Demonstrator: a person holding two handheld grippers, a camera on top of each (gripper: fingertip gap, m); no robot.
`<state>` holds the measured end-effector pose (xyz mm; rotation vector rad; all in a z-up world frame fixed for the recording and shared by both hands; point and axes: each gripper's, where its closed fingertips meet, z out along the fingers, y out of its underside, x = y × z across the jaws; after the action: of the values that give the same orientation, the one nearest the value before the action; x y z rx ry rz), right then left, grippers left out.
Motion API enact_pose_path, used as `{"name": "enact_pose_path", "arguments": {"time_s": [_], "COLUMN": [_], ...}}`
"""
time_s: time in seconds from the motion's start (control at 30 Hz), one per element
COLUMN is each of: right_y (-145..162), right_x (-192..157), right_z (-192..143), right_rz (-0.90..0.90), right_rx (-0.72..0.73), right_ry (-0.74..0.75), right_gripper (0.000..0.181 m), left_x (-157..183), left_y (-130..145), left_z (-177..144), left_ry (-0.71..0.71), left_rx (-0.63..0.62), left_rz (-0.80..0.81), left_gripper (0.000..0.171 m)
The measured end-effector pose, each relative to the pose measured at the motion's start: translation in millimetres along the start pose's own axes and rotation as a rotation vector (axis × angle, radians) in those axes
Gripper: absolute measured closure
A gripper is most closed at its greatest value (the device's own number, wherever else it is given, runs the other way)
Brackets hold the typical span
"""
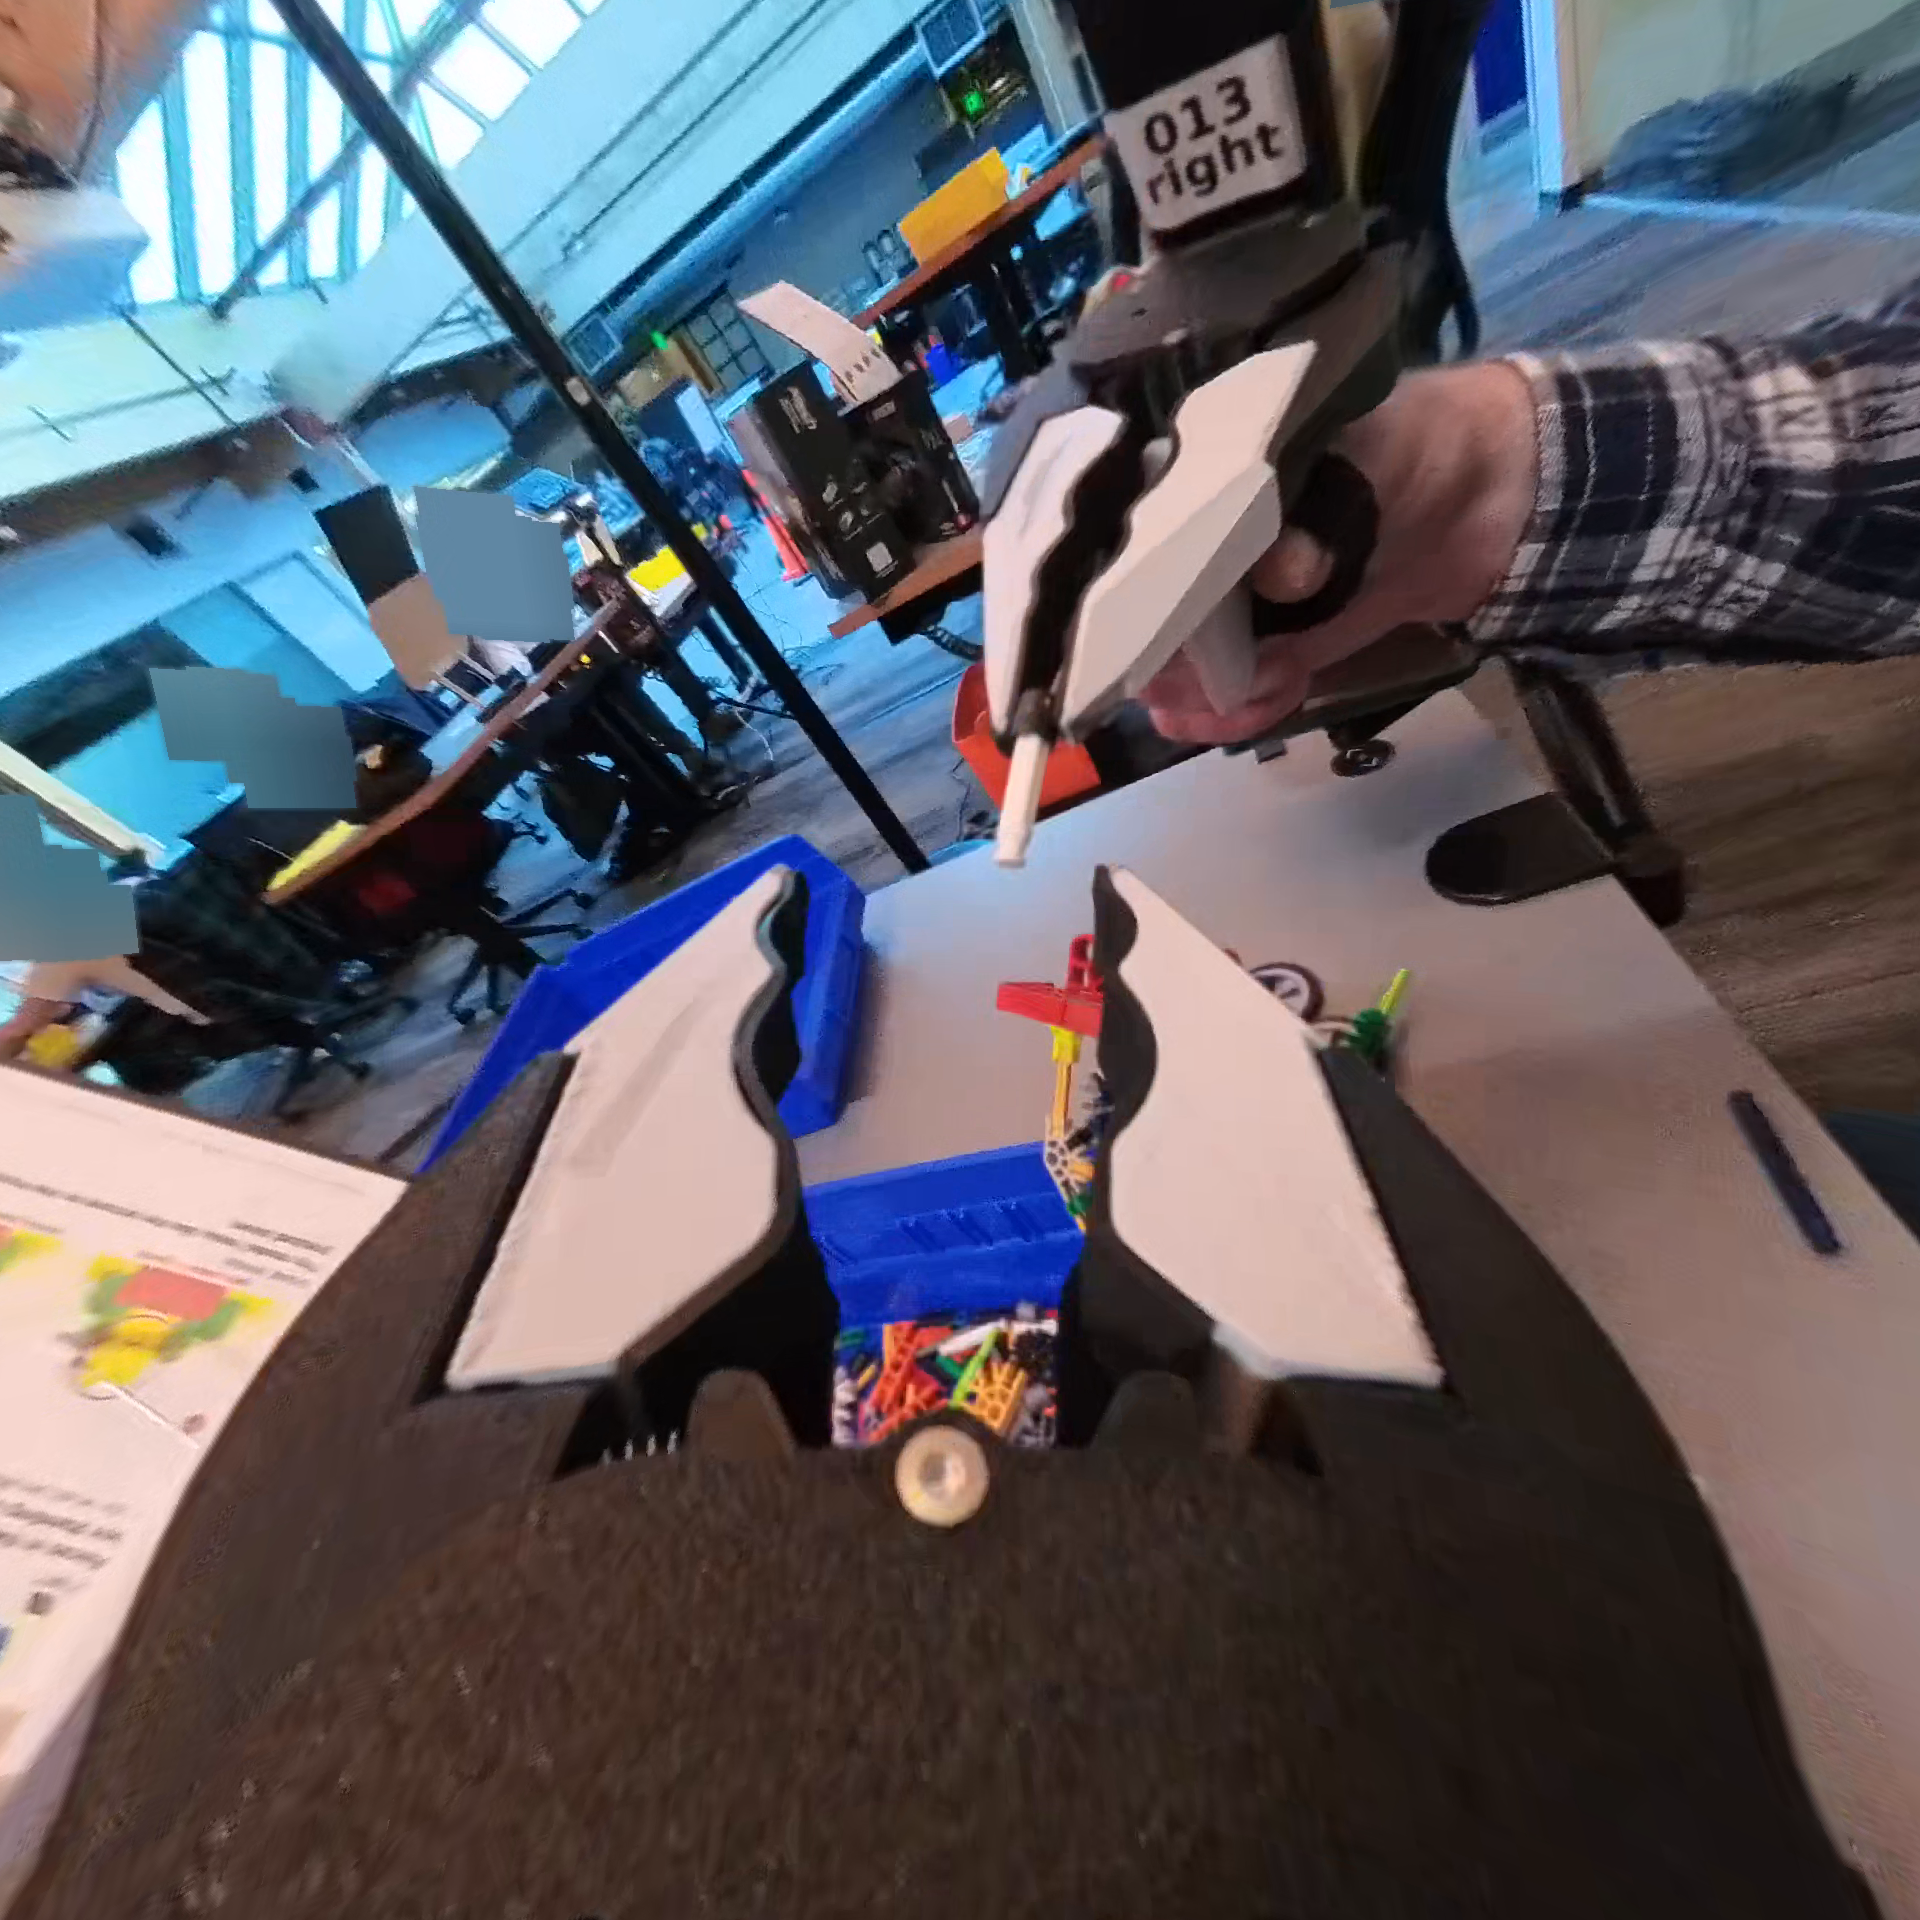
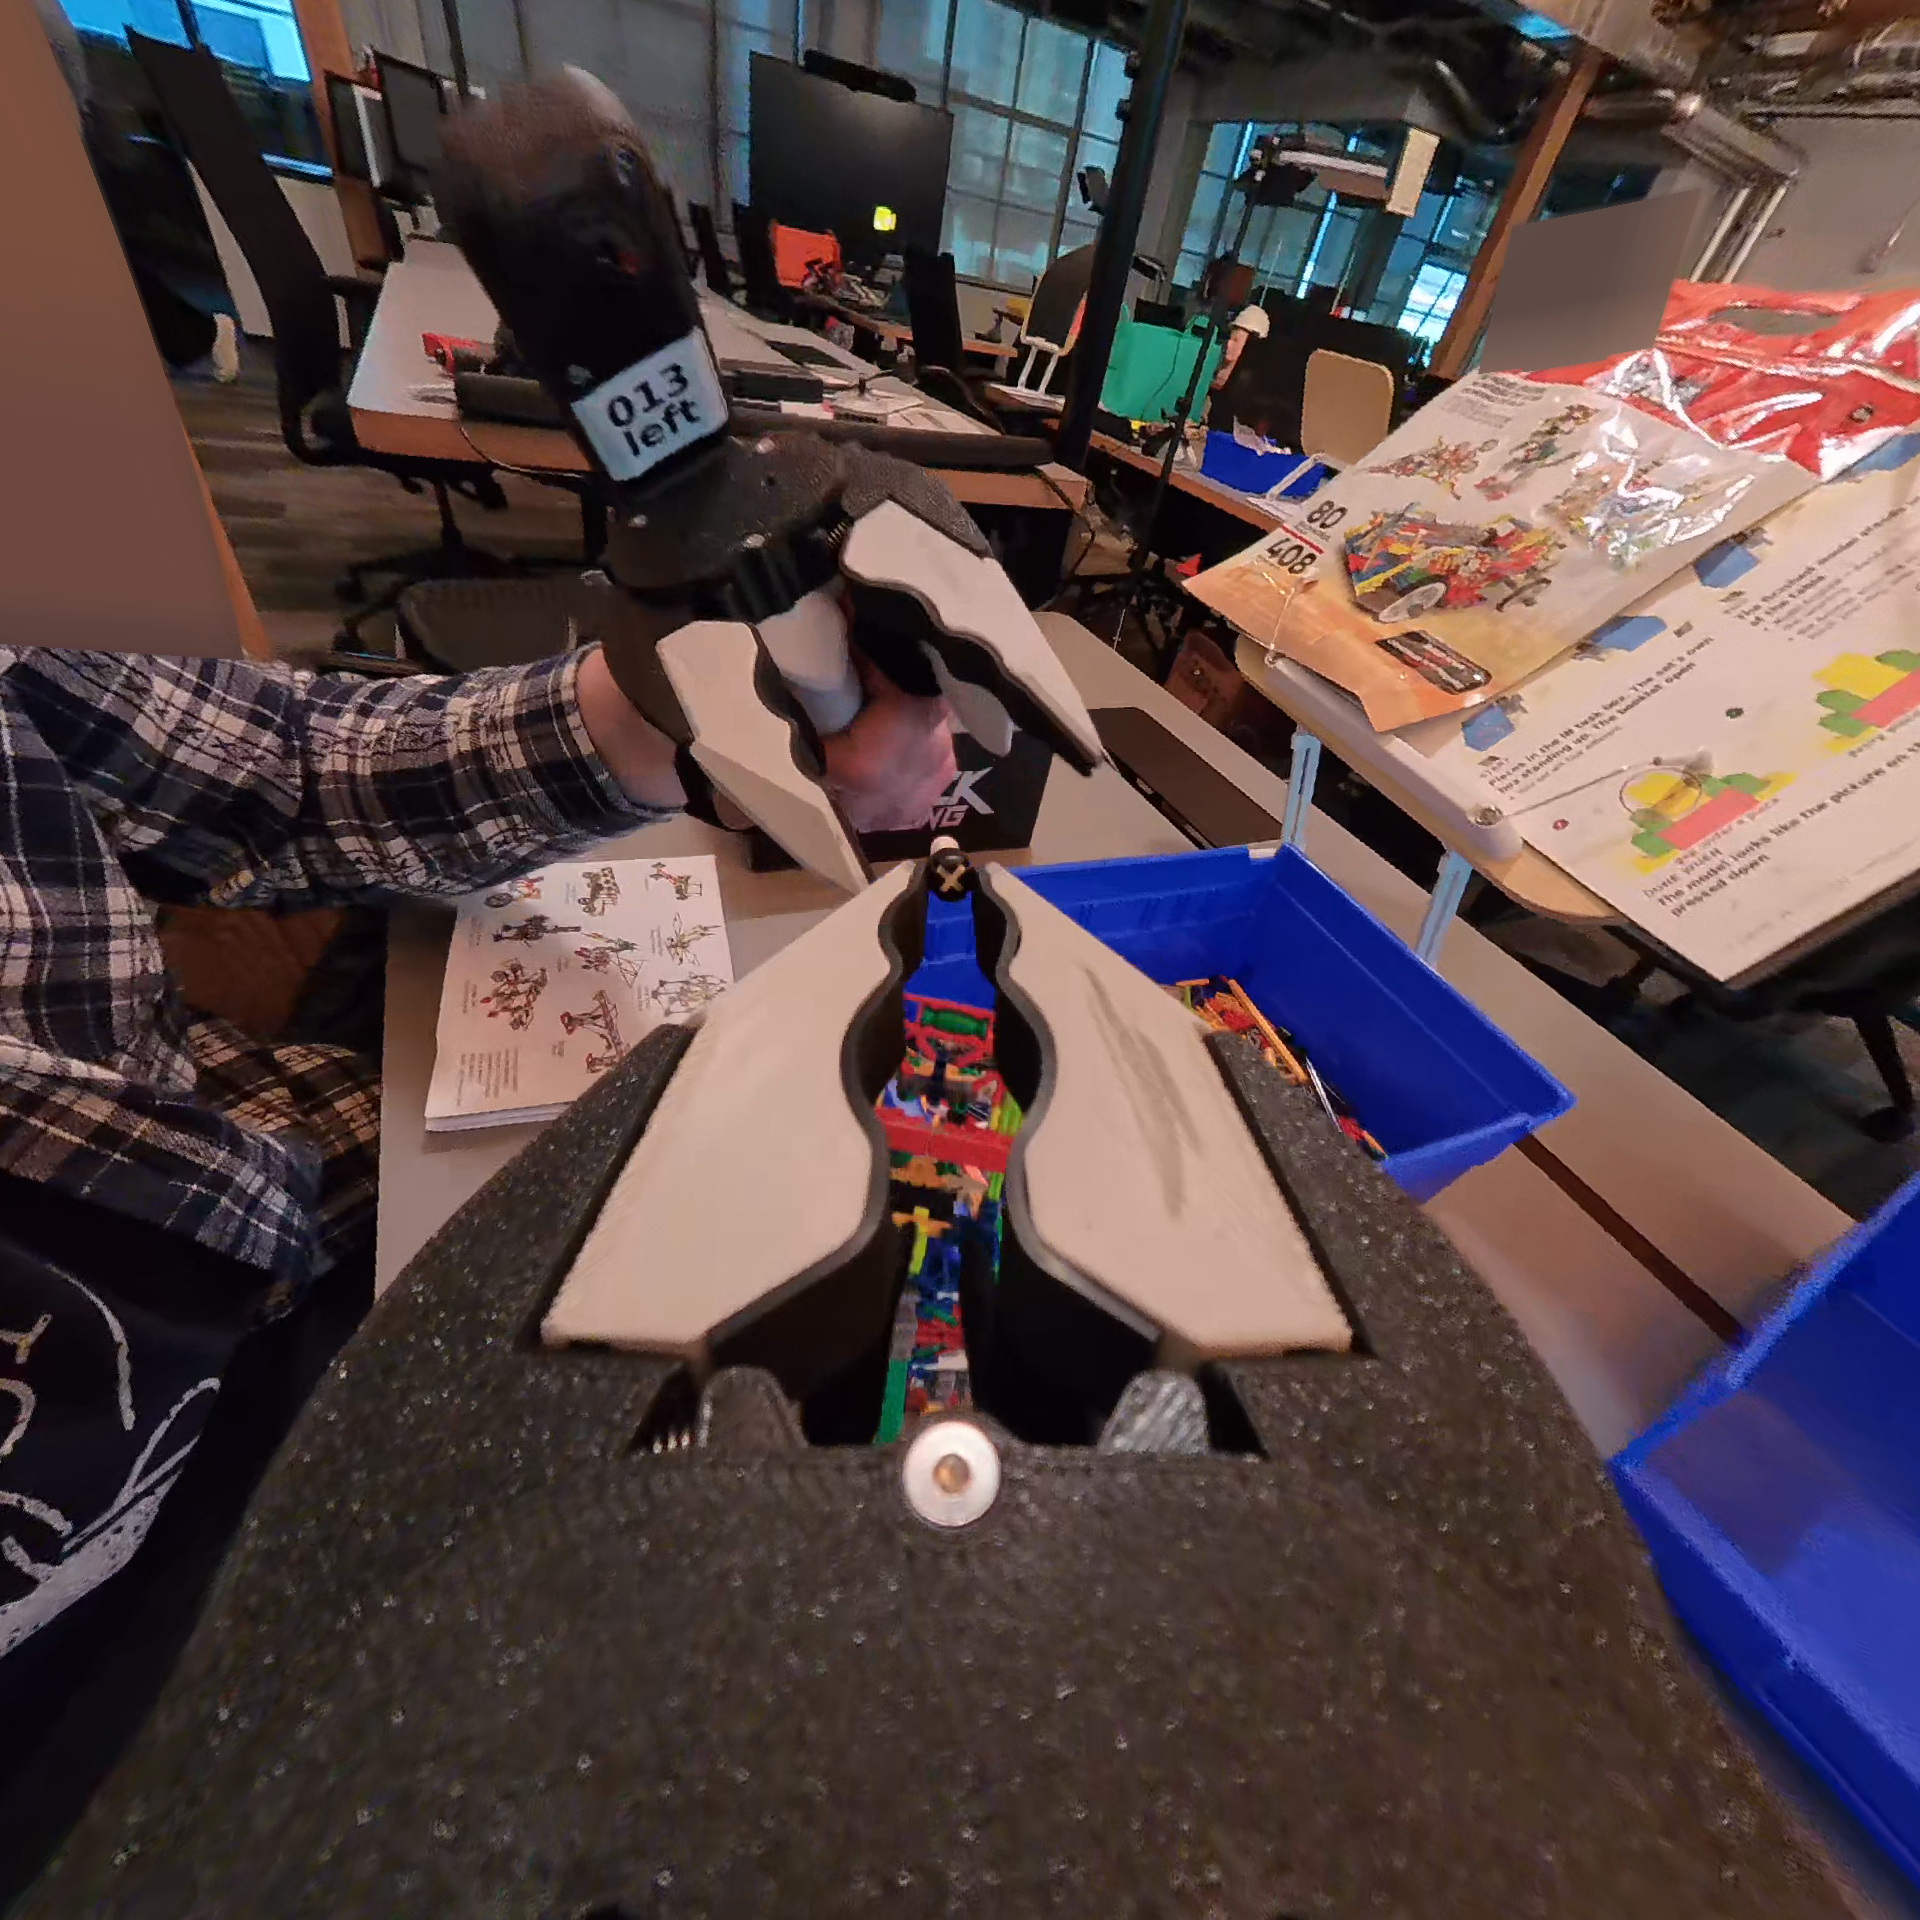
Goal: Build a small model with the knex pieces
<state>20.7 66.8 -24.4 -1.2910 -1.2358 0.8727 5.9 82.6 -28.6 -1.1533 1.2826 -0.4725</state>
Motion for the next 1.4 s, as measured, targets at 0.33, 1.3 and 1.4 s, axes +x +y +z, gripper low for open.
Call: {"name": "enact_pose_path", "arguments": {"time_s": [0.33, 1.3, 1.4], "right_y": [-9.1, 28.1, 34.5], "right_x": [-8.6, 15.3, 14.6], "right_z": [25.8, 10.3, 0.5], "right_rz": [-0.019, -0.043, -0.029], "right_rx": [-0.019, -0.278, -0.284], "right_ry": [-0.048, 0.13, 0.133], "right_gripper": [0.174, 0.149, 0.152], "left_x": [7.0, -79.2, -68.1], "left_y": [-8.7, 183.7, 165.4], "left_z": [-9.7, -33.3, -27.6], "left_ry": [-0.084, -0.211, -0.199], "left_rx": [-0.041, -0.743, -0.667], "left_rz": [0.236, -0.016, -0.071], "left_gripper": [0.168, 0.102, 0.103]}}
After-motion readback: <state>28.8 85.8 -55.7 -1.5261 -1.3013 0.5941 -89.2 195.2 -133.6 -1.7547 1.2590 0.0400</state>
